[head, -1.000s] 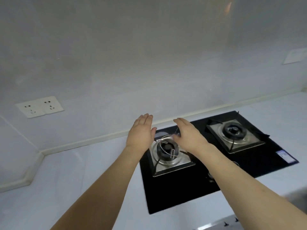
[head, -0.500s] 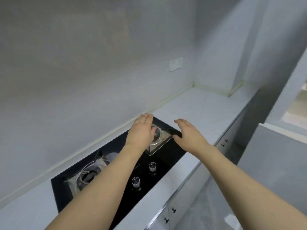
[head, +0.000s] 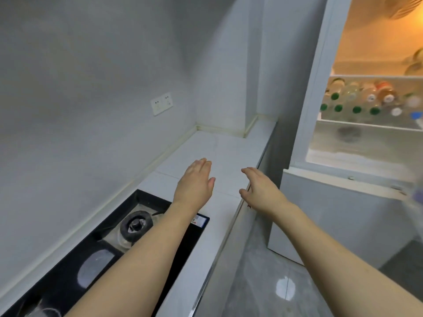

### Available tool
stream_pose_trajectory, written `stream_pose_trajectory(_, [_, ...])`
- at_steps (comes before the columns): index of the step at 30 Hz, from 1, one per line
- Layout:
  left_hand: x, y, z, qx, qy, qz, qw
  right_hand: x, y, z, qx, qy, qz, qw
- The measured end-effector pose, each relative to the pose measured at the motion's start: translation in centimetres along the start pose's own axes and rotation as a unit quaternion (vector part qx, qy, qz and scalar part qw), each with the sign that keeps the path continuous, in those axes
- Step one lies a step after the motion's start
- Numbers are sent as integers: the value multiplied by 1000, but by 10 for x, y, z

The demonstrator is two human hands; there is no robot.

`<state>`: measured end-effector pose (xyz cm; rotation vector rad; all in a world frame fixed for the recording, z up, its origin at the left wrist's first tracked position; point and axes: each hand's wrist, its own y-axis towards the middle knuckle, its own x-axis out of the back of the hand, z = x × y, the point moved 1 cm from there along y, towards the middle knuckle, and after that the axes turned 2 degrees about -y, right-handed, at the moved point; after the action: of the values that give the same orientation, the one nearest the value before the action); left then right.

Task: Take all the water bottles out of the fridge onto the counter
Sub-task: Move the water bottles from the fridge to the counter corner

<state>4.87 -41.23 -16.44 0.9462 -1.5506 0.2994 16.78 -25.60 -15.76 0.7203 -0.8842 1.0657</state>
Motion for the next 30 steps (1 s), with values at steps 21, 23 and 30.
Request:
stream_pose_trajectory(21, [-146,282,-135,-189,-118,62,973,96,158,-229,-199,-14,-73,977])
stream_pose_trajectory(23, [-151,298,-165,-221,-125,56,966,116,156,-250,-209,-18,-91,974])
stream_pose_trajectory(30, [-166,357,-282,-320,-149,17,936,204,156,-329,-239,-40,-186,952])
